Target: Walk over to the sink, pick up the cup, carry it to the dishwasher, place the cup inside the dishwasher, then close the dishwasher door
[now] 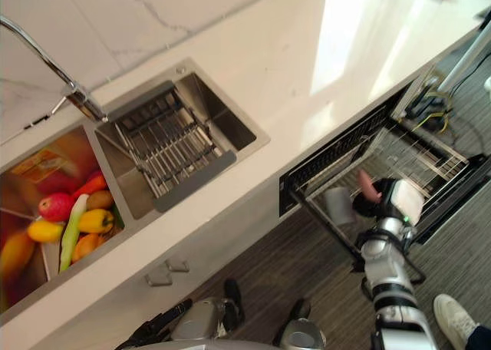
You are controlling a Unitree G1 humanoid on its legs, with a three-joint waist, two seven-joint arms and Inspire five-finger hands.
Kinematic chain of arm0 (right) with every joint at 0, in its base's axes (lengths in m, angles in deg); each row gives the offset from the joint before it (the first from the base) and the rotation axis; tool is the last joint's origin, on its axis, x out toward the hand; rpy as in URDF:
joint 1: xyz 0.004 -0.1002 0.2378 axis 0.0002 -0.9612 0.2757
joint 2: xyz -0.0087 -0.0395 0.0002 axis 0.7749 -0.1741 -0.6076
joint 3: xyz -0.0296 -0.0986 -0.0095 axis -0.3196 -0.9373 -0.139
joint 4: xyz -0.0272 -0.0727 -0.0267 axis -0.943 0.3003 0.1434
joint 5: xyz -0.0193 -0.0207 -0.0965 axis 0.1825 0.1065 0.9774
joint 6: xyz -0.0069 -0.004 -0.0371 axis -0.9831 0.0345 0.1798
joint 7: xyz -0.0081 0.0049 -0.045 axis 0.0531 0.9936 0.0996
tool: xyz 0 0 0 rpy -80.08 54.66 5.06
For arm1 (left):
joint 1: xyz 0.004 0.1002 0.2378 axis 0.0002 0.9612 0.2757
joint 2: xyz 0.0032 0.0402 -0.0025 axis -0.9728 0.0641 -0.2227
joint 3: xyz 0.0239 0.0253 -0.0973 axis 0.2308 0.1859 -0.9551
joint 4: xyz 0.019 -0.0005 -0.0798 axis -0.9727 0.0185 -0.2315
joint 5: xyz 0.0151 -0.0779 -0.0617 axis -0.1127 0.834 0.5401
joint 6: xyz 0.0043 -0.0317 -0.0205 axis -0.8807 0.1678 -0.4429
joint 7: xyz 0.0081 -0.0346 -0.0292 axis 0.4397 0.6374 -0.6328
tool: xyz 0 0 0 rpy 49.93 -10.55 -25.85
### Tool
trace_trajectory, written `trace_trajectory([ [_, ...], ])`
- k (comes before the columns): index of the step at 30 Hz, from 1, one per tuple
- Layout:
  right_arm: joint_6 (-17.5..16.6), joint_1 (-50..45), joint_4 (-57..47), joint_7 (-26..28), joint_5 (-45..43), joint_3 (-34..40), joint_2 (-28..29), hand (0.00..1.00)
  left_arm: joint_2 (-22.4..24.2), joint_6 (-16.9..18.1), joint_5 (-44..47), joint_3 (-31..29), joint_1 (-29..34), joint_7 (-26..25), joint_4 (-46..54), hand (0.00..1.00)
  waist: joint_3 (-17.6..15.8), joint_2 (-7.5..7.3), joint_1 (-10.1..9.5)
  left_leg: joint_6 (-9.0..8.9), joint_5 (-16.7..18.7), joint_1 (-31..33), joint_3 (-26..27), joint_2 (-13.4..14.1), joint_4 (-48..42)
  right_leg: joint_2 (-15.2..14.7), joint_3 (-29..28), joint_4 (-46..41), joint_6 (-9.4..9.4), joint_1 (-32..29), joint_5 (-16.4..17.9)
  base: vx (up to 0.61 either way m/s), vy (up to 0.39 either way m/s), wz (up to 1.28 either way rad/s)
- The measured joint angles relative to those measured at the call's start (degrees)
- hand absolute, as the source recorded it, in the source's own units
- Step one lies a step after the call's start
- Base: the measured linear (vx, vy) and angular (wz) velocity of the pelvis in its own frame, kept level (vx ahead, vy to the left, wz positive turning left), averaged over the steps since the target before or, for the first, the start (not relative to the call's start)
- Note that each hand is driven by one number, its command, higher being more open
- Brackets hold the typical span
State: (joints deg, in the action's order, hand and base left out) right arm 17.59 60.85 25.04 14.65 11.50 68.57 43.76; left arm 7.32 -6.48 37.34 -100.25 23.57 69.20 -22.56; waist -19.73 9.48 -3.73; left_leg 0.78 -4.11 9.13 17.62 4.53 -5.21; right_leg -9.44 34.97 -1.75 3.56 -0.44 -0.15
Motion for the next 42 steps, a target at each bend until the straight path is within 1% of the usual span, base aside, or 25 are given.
trace_trajectory([
  [3, 1.54, 3.3, 0.39, -3.15, -0.68, 0.01, -3.43, 0.0, -0.3, 0.17, 2.17, 1.11, -0.25, 0.57, -0.11, 1.0, -2.17, 1.1, -0.81, 0.49, -2.1, 1.39, -0.75, -1.06, 2.95, -1.08, 0.58, -2.27, 0.03, -3.12, 0.05, -0.04, 0.076, 0.16],
  [6, 2.13, 5.75, 0.39, -5.43, -0.59, -0.1, -5.26, 0.0, -0.5, 1.11, 3.58, 2.02, -0.49, 1.08, 0.14, 1.0, -3.94, 1.29, -1.03, 0.88, -2.88, 2.75, -2.56, -1.85, 3.84, -2.79, 1.29, -6.32, 0.31, -5.77, 1.35, 0.06, 0.061, 0.22],
  [7, 2.31, 6.56, 0.39, -5.51, -0.46, -0.42, -5.97, 1.0, -0.57, 1.28, 4.24, 2.11, -0.74, 1.14, 0.16, 1.0, -4.04, 1.36, -1.11, 0.97, -3.1, 3.65, -3.0, -2.11, 3.9, -3.38, 1.55, -7.5, 0.33, -6.96, 1.91, 0.05, 0.03, 0.2],
  [9, 2.63, 8.34, 0.58, -5.53, -0.49, -2.04, -7.23, 1.0, -0.61, 1.24, 4.53, 2.27, -1.13, 1.17, 0.14, 1.0, -4.45, 1.39, -1.51, 0.92, -3.86, 4.52, -4.02, -2.63, 4.83, -4.07, 1.62, -8.95, 0.45, -8.7, 2.49, 0.06, 0.021, 0.13],
  [10, 2.64, 9.72, 1.73, -5.52, -0.77, -3.57, -7.99, 1.0, -0.71, 1.2, 6.18, 2.84, -1.52, 1.19, -0.01, 1.0, -5.12, 1.59, -1.72, 0.96, -3.96, 4.73, -4.99, -2.83, 5.08, -4.2, 1.69, -9.24, 0.45, -8.96, 2.6, 0.03, 0.008, 0.12],
  [12, 2.71, 11.21, 3.53, -5.49, -2.29, -4.63, -8.24, 1.0, -1.62, 0.7, 10.74, 4.53, -1.61, 1.39, -0.03, 1.0, -5.15, 1.69, -1.96, 0.84, -4.33, 5.72, -6.53, -3.08, 5.17, -4.34, 1.87, -9.24, 0.46, -9.7, 2.61, 0.02, 0.002, 0.15],
  [13, 2.95, 12.22, 4.78, -5.45, -3.58, -4.73, -8.24, 1.0, -1.87, -0.55, 14.85, 4.59, -2.07, 1.45, -0.16, 1.0, -5.17, 1.78, -2.23, 0.73, -4.45, 6.47, -7.61, -3.21, 5.24, -4.42, 1.98, -9.35, 0.46, -10.45, 2.6, 0.01, -0.003, 0.1],
  [15, 3.58, 12.68, 6.1, -5.46, -5.67, -4.68, -8.23, 1.0, -1.86, -1.67, 18.47, 4.73, -2.87, 1.38, -0.41, 1.0, -5.36, 1.91, -2.56, 0.75, -4.58, 7.23, -8.19, -3.4, 5.3, -4.58, 2.17, -9.53, 0.48, -11.1, 2.58, 0.0, 0.007, 0.1],
  [20, 4.66, 13.95, 6.2, -5.55, -13.14, -3.01, -7.79, 1.0, -2.08, -2.22, 25.3, 4.39, -3.89, 0.3, -0.54, 1.0, -5.74, 2.18, -2.53, 0.66, -4.79, 7.54, -9.64, -3.85, 5.54, -4.63, 1.91, -9.54, 0.59, -11.55, 2.49, -0.01, 0.005, 0.01],
  [22, 4.65, 13.94, 4.51, -5.6, -17.07, -1.34, -6.5, 1.0, -2.38, -1.96, 26.9, 4.02, -4.2, -0.18, -0.57, 1.0, -5.79, 2.1, -2.31, 0.64, -4.81, 7.4, -10.03, -3.8, 5.54, -4.57, 1.6, -9.54, 0.58, -11.6, 2.49, -0.01, -0.007, -0.1],
  [25, 4.56, 12.51, -0.68, -5.51, -22.29, 1.38, -2.33, 1.0, -2.33, -1.57, 27.46, 1.84, -4.26, -0.25, -0.57, 1.0, -6.3, 1.36, -1.55, 0.59, -4.83, 6.47, -10.55, -3.58, 5.56, -4.4, 0.19, -9.58, 0.54, -11.48, 2.47, -0.01, -0.031, -0.22],
  [27, 3.32, 7.04, -10.86, -5.25, -27.45, 5.44, 2.48, 1.0, -1.95, -1.12, 27.48, 0.04, -4.24, -0.27, -0.29, 1.0, -6.57, 0.9, -1.19, 0.57, -4.83, 4.36, -10.64, -3.44, 6.28, -4.19, -0.71, -9.37, 0.54, -10.23, 2.49, 0.0, -0.037, -0.23],
  [28, 2.7, 5.17, -14.13, -5.23, -28.17, 6.35, 4.1, 1.0, -1.72, -1.01, 27.45, -0.78, -4.21, -0.29, -0.33, 1.0, -6.58, 0.75, -0.89, 0.56, -4.82, 3.67, -10.62, -3.4, 6.58, -4.12, -0.82, -9.23, 0.54, -9.67, 2.51, 0.01, -0.027, -0.18],
  [29, 0.61, 1.02, -21.29, -5.26, -28.72, 7.51, 7.57, 1.0, -1.46, -0.61, 27.37, -2.07, -4.02, -0.33, -0.34, 1.0, -6.45, 0.16, -0.21, 0.51, -4.79, 2.6, -10.43, -3.3, 6.94, -3.96, -1.1, -8.91, 0.52, -8.85, 2.58, 0.0, -0.025, -0.21],
  [30, -1.65, -2.82, -27.61, -5.28, -29.32, 7.74, 10.71, 1.0, -1.23, -0.15, 27.25, -3.69, -3.9, -0.35, -0.34, 1.0, -6.31, -0.88, 0.29, 0.27, -4.62, 1.76, -10.08, -3.11, 7.04, -3.76, -1.81, -8.71, 0.51, -8.42, 2.63, 0.0, -0.026, -0.25],
  [31, -3.06, -4.95, -30.52, -5.29, -29.49, 7.92, 12.2, 1.0, -1.04, -0.05, 26.95, -4.72, -3.87, -0.4, -0.31, 1.0, -6.04, -1.48, 0.54, 0.14, -4.53, 1.44, -9.82, -3.0, 7.08, -3.69, -2.17, -8.63, 0.51, -8.35, 2.64, 0.0, -0.022, -0.29],
  [33, -8.3, -11.2, -38.22, -5.79, -29.96, 10.25, 17.08, 1.0, 0.03, 0.38, 26.65, -7.84, -3.79, -0.84, -0.24, 1.0, -5.03, -3.5, 1.3, -0.78, -3.84, -0.37, -8.79, -2.47, 7.31, -3.37, -3.14, -8.42, 0.49, -7.21, 2.75, 0.02, -0.021, -0.3],
  [34, -11.85, -13.88, -41.03, -6.94, -30.35, 12.58, 19.46, 1.0, 0.61, 0.56, 26.34, -8.86, -3.62, -1.06, -0.27, 1.0, -4.28, -4.76, 1.74, -0.96, -3.53, -1.79, -7.97, -2.35, 7.48, -3.33, -3.65, -8.39, 0.58, -6.23, 3.1, 0.02, -0.023, -0.3],
  [35, -13.56, -15.1, -42.17, -7.51, -30.41, 13.96, 20.48, 1.0, 0.98, 0.56, 26.05, -9.42, -3.48, -1.06, -0.27, 1.0, -3.77, -5.34, 1.76, -1.03, -3.11, -2.46, -7.35, -2.18, 7.46, -3.26, -4.14, -8.45, 0.57, -5.92, 3.29, 0.01, -0.016, -0.36],
  [37, -19.56, -20.44, -46.54, -9.58, -32.02, 19.8, 23.14, 1.0, 2.98, 0.46, 25.5, -11.61, -2.49, -2.12, -0.35, 1.0, -0.43, -7.11, 1.87, -1.28, -1.47, -4.41, -5.51, -1.66, 6.68, -2.82, -5.71, -8.49, 0.85, -4.53, 3.74, 0.05, -0.027, -0.4],
  [38, -20.74, -21.76, -47.22, -9.83, -32.96, 21.18, 23.48, 1.0, 3.4, 0.36, 25.49, -11.79, -2.08, -2.51, -0.38, 1.0, 0.47, -7.46, 2.01, -1.32, -1.1, -4.93, -5.13, -1.57, 6.4, -2.74, -6.03, -8.53, 0.83, -4.06, 3.8, 0.09, -0.032, -0.35],
  [39, -23.29, -24.01, -47.57, -9.75, -35.97, 23.58, 23.78, 1.0, 4.25, 0.12, 25.26, -12.03, -1.24, -3.36, -0.5, 1.0, 2.21, -8.1, 2.4, -1.19, -0.31, -6.19, -4.34, -1.41, 5.81, -2.69, -6.61, -8.65, 0.81, -3.04, 4.1, 0.1, -0.034, -0.28],
  [40, -25.02, -25.61, -47.54, -8.93, -39.71, 25.55, 24.39, 1.0, 4.4, 0.2, 24.29, -12.8, -0.67, -4.26, -0.67, 1.0, 3.71, -8.43, 2.83, -1.35, 0.51, -7.07, -3.92, -1.17, 4.99, -2.58, -6.81, -8.71, 0.84, -2.01, 4.5, 0.09, -0.035, -0.26],
  [41, -26.31, -26.87, -47.39, -7.74, -43.12, 26.8, 25.1, 1.0, 4.43, -0.02, 23.94, -13.39, -0.31, -4.73, -1.11, 1.0, 4.75, -8.52, 3.15, -1.33, 1.04, -7.87, -3.55, -0.97, 4.45, -2.49, -6.92, -8.73, 0.81, -1.1, 4.8, 0.08, -0.046, -0.22],
  [42, -28.36, -28.76, -46.81, -5.36, -49.48, 28.36, 26.58, 1.0, 4.76, -0.05, 23.71, -14.19, -0.12, -5.53, -2.11, 1.0, 6.1, -8.44, 3.36, -1.41, 1.8, -9.03, -2.8, -0.68, 3.71, -2.35, -7.09, -8.71, 0.81, 0.12, 5.28, 0.05, -0.038, -0.18],
])
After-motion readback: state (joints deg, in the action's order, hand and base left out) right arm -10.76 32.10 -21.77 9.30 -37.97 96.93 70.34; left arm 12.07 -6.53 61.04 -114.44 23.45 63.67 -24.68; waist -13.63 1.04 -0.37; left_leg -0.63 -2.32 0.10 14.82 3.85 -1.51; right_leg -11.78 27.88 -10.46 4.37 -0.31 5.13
